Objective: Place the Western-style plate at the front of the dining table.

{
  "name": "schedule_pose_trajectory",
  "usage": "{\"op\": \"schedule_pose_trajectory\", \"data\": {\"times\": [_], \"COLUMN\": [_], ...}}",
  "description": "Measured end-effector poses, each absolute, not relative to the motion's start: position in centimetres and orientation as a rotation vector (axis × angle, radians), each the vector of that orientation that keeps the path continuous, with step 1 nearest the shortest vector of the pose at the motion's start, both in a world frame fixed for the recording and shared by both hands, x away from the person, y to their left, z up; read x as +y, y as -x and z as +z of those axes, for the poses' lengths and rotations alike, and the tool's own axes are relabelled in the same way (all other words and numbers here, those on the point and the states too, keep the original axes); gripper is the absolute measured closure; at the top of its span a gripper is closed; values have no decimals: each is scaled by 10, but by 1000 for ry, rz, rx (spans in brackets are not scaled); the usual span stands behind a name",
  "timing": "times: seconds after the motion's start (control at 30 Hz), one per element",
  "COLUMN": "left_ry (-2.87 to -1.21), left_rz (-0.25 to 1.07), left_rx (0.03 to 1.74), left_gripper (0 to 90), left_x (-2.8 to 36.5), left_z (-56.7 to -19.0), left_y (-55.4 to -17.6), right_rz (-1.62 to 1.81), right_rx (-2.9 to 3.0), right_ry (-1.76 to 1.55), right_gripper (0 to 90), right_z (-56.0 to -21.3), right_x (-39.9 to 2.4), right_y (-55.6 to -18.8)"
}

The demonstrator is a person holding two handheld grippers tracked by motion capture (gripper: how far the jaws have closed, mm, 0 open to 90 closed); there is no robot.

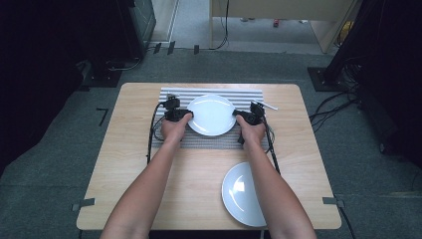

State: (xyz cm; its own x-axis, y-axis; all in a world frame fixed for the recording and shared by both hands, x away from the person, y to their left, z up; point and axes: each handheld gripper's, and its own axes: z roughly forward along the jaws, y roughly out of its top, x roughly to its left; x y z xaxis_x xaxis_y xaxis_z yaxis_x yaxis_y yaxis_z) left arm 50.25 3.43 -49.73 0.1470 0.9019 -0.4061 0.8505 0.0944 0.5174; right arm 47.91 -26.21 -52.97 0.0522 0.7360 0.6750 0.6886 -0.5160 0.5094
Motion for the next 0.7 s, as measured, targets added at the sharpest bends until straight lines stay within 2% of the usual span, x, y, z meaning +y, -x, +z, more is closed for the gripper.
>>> {"op": "schedule_pose_trajectory", "data": {"times": [0.23, 0.27, 0.37, 0.57, 0.63, 0.7], "left_ry": [-1762, -1778, -1807, -1817, -1846, -1857], "left_rz": [110, 123, 202, 214, 234, 235], "left_rx": [1668, 1665, 1655, 1633, 1608, 1596], "left_gripper": [573, 565, 519, 378, 318, 242], "left_x": [31, 31, 33, 40, 38, 36], "left_z": [-496, -495, -492, -486, -482, -479], "left_y": [-500, -499, -496, -492, -488, -486], "right_rz": [1475, 1465, 1421, 1378, 1374, 1323], "right_rx": [1541, 1545, 1567, 1590, 1598, 1626], "right_ry": [-2177, -2135, -2069, -1977, -1941, -1874], "right_gripper": [767, 702, 660, 578, 575, 486], "right_z": [-532, -531, -529, -521, -516, -509], "right_x": [-258, -257, -257, -264, -265, -264], "right_y": [-479, -478, -477, -475, -473, -470]}}
